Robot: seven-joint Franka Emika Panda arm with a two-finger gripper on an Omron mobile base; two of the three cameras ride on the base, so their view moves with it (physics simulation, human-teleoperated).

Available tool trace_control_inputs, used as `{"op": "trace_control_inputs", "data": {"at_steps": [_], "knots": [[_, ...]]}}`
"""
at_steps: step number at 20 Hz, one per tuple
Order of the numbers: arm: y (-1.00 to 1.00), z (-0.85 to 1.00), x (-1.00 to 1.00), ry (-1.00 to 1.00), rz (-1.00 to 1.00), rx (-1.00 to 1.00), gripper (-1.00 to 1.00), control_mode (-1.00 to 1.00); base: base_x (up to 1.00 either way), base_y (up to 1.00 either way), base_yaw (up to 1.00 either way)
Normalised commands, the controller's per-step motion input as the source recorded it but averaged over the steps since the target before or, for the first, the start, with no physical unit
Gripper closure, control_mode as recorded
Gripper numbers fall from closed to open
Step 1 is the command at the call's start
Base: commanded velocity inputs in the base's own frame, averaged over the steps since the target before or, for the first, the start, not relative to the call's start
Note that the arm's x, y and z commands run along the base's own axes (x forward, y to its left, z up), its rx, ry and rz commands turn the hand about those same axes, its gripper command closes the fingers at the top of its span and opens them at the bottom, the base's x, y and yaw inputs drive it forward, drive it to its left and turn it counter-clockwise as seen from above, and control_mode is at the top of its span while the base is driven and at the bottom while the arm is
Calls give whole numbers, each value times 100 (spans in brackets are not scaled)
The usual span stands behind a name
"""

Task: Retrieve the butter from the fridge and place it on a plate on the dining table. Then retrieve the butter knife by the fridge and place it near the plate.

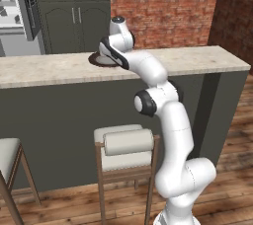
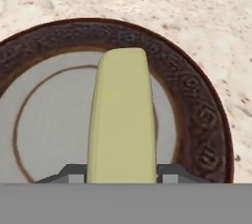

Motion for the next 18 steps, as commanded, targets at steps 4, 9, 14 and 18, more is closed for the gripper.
{"op": "trace_control_inputs", "data": {"at_steps": [4,9,14,18], "knots": [[7,0,9,3,0,0,100,-100,0,0,0],[13,0,4,5,0,-1,-100,-100,0,0,0],[5,0,1,3,0,-1,-100,-100,0,0,0],[0,0,0,0,0,0,-100,-100,0,0,0]]}}
